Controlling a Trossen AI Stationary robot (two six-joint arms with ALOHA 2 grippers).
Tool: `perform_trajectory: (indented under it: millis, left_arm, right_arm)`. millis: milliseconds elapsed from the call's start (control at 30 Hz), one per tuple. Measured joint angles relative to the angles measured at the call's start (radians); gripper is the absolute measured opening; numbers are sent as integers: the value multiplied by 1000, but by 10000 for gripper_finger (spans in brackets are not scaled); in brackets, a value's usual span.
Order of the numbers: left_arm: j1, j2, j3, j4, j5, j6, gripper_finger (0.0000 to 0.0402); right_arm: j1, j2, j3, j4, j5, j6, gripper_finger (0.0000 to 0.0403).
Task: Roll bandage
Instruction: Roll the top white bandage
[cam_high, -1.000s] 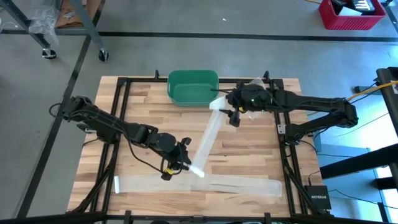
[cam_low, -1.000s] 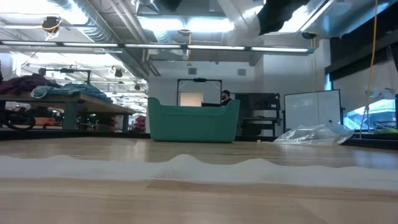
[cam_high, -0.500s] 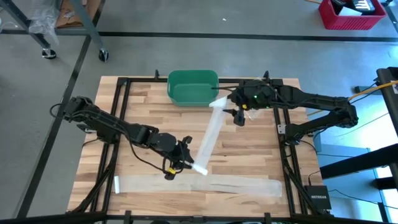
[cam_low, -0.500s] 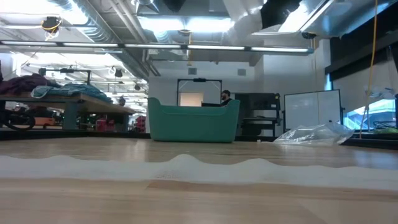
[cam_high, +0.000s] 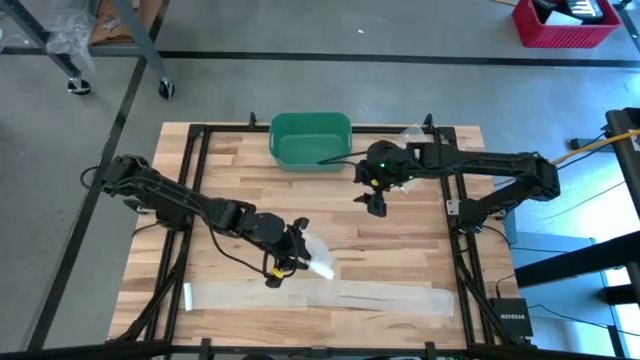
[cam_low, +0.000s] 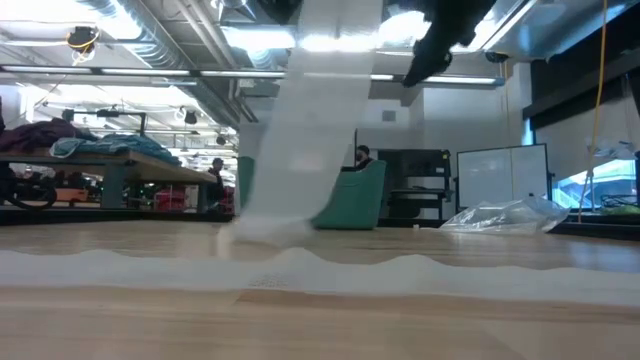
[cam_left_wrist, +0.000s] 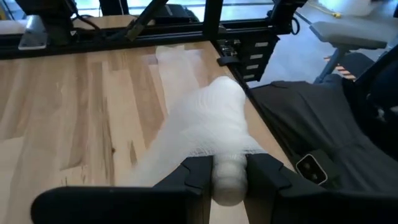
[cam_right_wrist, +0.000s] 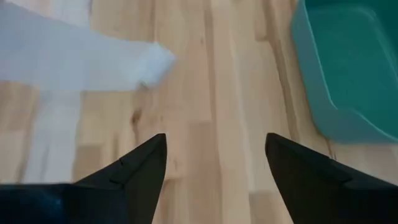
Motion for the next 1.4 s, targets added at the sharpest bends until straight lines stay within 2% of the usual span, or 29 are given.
perform_trajectory:
  millis: [133,267,333,467,600,733,933,1133,1333,1400]
  left_arm:
    - [5,0,8,65,0,-36,54]
    - [9,-24,62,78,-26,-54,54]
    - [10,-44,89,83,-80,-28,54]
    - [17,-80,126,85,-234,36,54]
    - [23,-105,146,86,-356,108,54]
    - [35,-111,148,90,-392,134,54]
    - [36,-111,148,84,-393,146,54]
    - [26,-111,148,81,-393,157,54]
    - [26,-110,148,77,-393,157,54]
    - [26,-110,148,76,-393,157,54]
  right_arm:
    - [4,-32,102,-134,-9,17,276]
    - [58,-122,90,-80,-20,7,276]
    - [96,-176,31,7,-4,-7,276]
    - [169,-276,-150,292,29,-30,276]
    - [225,-318,-333,589,66,-40,276]
    - [230,-302,-441,782,73,-40,276]
    - [229,-239,-455,922,137,-87,276]
    - [230,-155,-455,996,44,-92,276]
    - [230,-78,-455,1096,34,-93,276]
    - [230,-61,-455,1117,1,-89,276]
